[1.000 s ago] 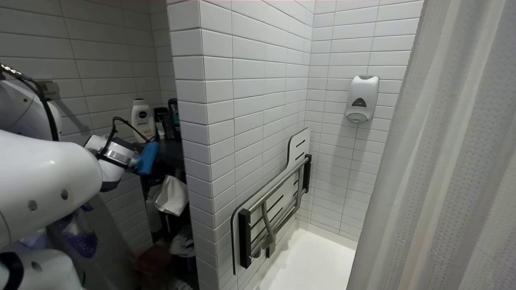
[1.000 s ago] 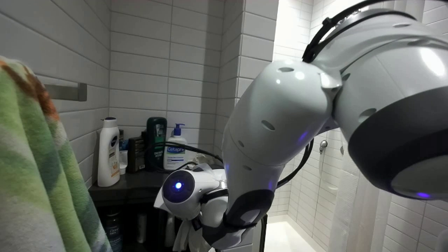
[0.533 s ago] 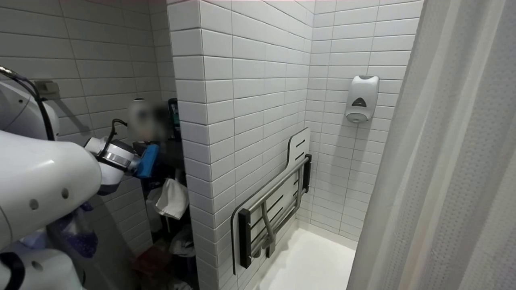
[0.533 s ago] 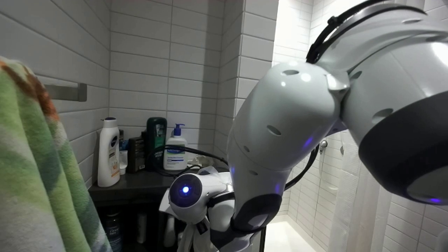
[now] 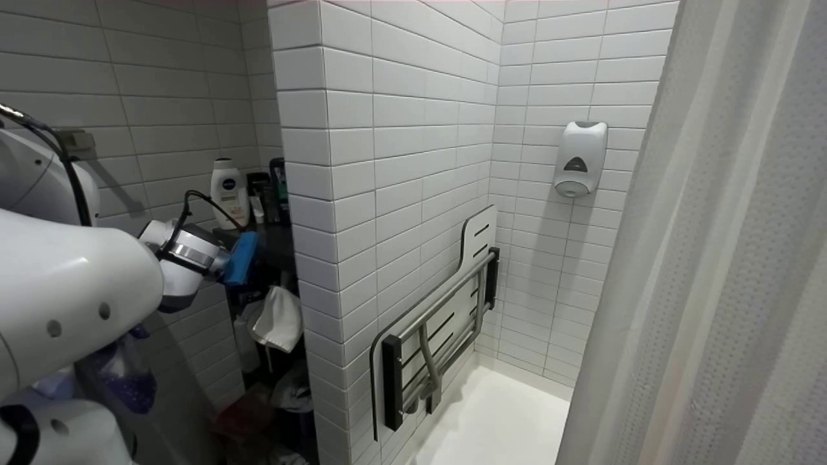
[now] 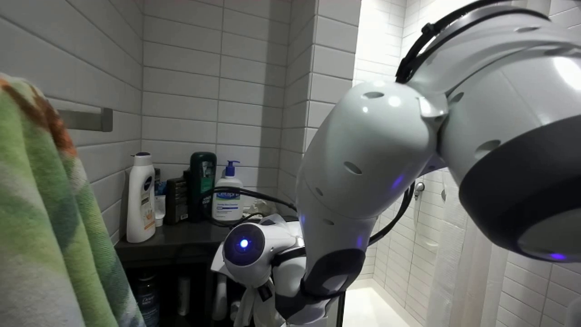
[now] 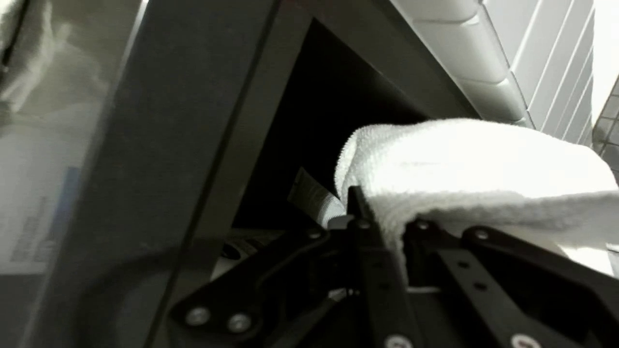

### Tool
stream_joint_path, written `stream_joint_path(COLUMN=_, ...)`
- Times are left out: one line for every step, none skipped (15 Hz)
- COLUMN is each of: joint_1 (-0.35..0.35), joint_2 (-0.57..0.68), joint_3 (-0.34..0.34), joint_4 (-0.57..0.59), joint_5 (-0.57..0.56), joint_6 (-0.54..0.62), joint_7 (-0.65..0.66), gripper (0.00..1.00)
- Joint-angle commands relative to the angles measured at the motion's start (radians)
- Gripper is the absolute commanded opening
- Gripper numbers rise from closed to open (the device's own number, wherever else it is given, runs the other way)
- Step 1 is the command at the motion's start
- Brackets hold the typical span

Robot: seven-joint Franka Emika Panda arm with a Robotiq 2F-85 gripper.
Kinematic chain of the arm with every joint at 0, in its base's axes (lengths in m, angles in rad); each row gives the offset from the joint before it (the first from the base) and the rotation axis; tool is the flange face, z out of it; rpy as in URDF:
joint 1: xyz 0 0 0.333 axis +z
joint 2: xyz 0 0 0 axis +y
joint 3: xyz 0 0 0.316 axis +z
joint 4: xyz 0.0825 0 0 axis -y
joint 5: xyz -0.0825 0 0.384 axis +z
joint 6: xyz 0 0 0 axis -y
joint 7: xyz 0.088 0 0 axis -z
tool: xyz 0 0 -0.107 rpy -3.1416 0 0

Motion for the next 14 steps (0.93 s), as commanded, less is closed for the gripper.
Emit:
stream_joint_path(joint_1=-0.008, joint_2=-0.006, joint_3=-0.012, joint_4=0.005, joint_5=0.020, joint_6=0.013, joint_7=0.003, gripper=0.02)
stream_joint_path(joint_1=-0.010, joint_2=-0.009, joint_3=-0.012, joint_4=0.009, joint_5=0.021, joint_6=0.012, joint_7=0.006, gripper=0.02)
stream_joint_path(joint_1=-0.015, joint_2=-0.009, joint_3=-0.011, joint_4=0.014, joint_5=0.022, joint_6=0.009, joint_7=0.006, gripper=0.02)
stream_joint_path(joint_1=-0.018, joint_2=-0.010, joint_3=-0.011, joint_4=0.016, joint_5=0.022, joint_6=0.008, joint_7=0.007, gripper=0.02)
stream_joint_path(joint_1=-0.022, joint_2=-0.011, joint_3=-0.009, joint_4=0.020, joint_5=0.023, joint_6=0.005, joint_7=0.009, gripper=0.02)
stream_joint_path(joint_1=-0.028, joint_2=-0.014, joint_3=-0.008, joint_4=0.026, joint_5=0.025, joint_6=0.003, joint_7=0.013, gripper=0.02)
stream_joint_path(joint_1=-0.033, joint_2=-0.018, joint_3=-0.008, joint_4=0.033, joint_5=0.027, joint_6=0.000, joint_7=0.016, gripper=0.02)
stream_joint_path(joint_1=-0.038, joint_2=-0.021, joint_3=-0.007, joint_4=0.039, joint_5=0.029, joint_6=-0.003, joint_7=0.019, gripper=0.02)
stream_joint_path(joint_1=-0.044, joint_2=-0.026, joint_3=-0.008, joint_4=0.049, joint_5=0.031, joint_6=-0.007, joint_7=0.023, gripper=0.02)
stream_joint_path(joint_1=-0.051, joint_2=-0.027, joint_3=-0.007, joint_4=0.055, joint_5=0.033, joint_6=-0.009, joint_7=0.024, gripper=0.02)
stream_joint_path(joint_1=-0.057, joint_2=-0.030, joint_3=-0.007, joint_4=0.062, joint_5=0.034, joint_6=-0.011, joint_7=0.026, gripper=0.02)
stream_joint_path(joint_1=-0.065, joint_2=-0.035, joint_3=-0.006, joint_4=0.071, joint_5=0.037, joint_6=-0.014, joint_7=0.028, gripper=0.02)
stream_joint_path(joint_1=-0.071, joint_2=-0.040, joint_3=-0.006, joint_4=0.078, joint_5=0.040, joint_6=-0.016, joint_7=0.029, gripper=0.02)
stream_joint_path(joint_1=-0.076, joint_2=-0.045, joint_3=-0.007, joint_4=0.084, joint_5=0.046, joint_6=-0.015, joint_7=0.030, gripper=0.02)
